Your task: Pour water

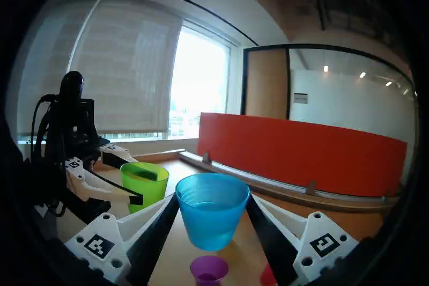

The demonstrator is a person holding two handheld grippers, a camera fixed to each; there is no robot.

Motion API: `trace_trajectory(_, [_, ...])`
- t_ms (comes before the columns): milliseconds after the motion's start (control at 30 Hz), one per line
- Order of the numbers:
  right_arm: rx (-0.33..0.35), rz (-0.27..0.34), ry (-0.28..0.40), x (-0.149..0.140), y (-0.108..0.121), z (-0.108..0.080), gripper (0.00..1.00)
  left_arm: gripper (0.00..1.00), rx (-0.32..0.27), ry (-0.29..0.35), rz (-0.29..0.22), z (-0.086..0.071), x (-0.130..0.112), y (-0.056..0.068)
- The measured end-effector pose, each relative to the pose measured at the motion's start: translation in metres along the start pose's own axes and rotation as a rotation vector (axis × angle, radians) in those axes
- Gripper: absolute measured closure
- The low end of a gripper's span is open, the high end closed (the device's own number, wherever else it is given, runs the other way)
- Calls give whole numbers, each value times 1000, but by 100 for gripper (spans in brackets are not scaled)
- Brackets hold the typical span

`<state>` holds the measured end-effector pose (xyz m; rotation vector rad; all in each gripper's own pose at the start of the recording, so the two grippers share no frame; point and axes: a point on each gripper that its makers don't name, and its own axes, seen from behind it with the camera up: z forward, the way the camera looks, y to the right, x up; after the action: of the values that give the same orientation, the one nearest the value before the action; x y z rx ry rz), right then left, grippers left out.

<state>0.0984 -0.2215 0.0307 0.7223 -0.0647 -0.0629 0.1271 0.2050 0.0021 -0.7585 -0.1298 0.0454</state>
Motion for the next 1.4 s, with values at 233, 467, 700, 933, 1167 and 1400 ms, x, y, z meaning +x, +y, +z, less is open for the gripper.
trace_trajectory(233, [50,-73,-22,2,6,5,9,14,-10,-18,11,5,-4,-5])
trace_trajectory(467, [100,-228,-37,9,9,11,9,15,-24,-31,24,9,-7,-7])
trace_trajectory(700, [123,-367,-40,23,11,15,9,15,-27,-31,42,12,-5,-9])
trace_trajectory(933, [138,-492,-61,34,9,20,9,15,-33,-20,39,14,3,-8])
trace_trajectory(1167, [145,-576,-61,52,8,26,9,15,-36,-14,45,15,10,-6])
trace_trajectory(1400, [159,-656,-66,66,6,30,9,15,-40,-7,47,15,13,-4])
